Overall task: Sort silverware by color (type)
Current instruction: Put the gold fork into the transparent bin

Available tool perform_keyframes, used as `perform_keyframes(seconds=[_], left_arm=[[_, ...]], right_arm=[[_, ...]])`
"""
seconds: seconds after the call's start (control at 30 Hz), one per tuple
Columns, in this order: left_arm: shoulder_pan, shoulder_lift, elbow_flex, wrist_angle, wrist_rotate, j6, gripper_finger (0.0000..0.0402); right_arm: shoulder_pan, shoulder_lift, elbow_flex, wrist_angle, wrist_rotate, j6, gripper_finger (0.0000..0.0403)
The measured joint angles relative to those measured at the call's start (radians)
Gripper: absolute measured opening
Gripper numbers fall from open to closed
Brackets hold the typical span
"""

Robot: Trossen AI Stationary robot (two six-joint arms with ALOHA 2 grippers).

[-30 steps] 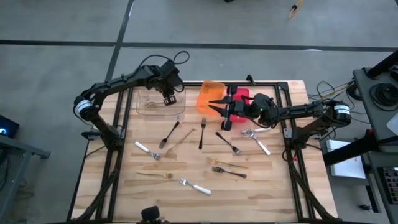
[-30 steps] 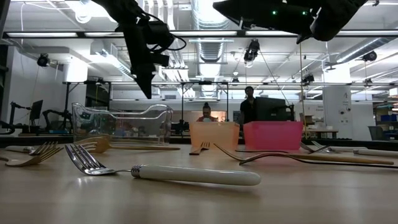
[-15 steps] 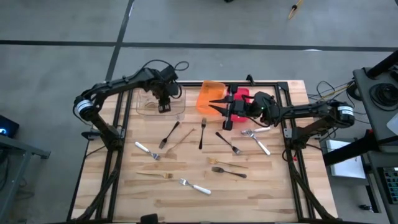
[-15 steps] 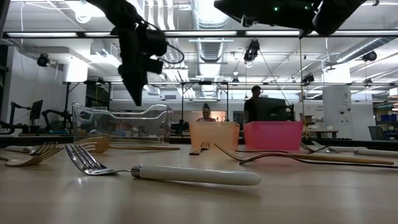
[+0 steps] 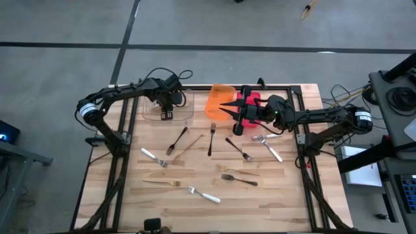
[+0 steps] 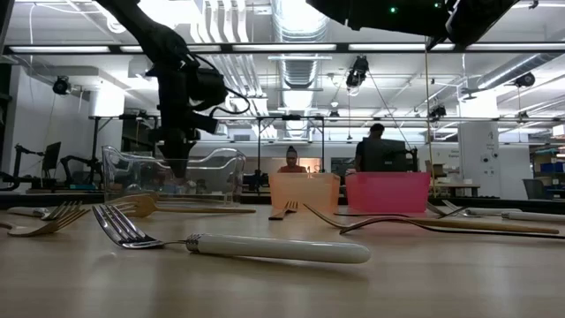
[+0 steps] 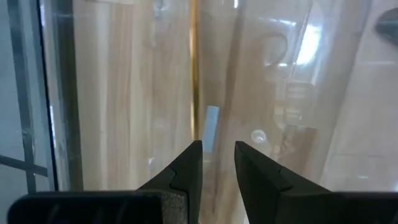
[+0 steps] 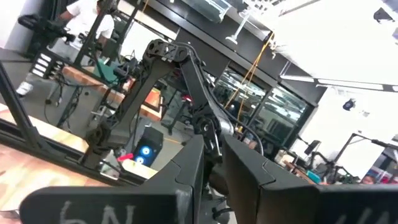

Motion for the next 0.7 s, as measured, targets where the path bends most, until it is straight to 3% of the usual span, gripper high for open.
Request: perform_keyframes(seconds=[0.3, 0.7], left_arm=[[0.071, 0.000, -0.050, 0.087, 0.026, 0.022, 0.0076], [0.075, -0.003, -0.147, 0.174, 0.061, 0.015, 0.0076]], right_arm=[[-0.001, 0.000, 0.000, -0.026, 0.109, -0.037, 0.0052], [-0.001, 0.000, 0.000, -0.044, 0.114, -0.041, 0.0052]])
